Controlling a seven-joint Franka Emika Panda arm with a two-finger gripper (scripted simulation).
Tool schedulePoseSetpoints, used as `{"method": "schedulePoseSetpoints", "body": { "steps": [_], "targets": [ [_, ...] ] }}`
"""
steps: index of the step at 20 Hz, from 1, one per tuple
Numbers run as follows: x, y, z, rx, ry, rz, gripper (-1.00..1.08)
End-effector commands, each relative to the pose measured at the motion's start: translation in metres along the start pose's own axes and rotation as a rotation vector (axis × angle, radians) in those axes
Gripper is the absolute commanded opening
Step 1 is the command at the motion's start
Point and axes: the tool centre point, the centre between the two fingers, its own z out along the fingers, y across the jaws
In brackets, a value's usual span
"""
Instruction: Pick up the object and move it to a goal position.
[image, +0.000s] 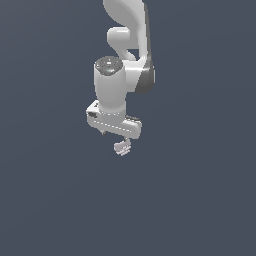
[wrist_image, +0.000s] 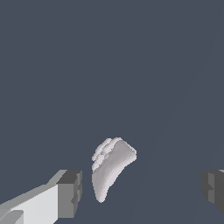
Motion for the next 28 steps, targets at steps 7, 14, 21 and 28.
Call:
{"method": "schedulePoseSetpoints", "body": {
  "steps": [7, 14, 21, 28],
  "targets": [
    [-0.013, -0.007, 0.021, 0.005, -0.02, 0.226, 1.0],
    [-0.025, -0.011, 0.038, 0.004, -0.037, 0.416, 1.0],
    [-0.034, -0.014, 0.051, 0.0, -0.048, 0.568, 1.0],
    [-0.04, -0.015, 0.058, -0.004, -0.054, 0.651, 1.0]
  ]
}}
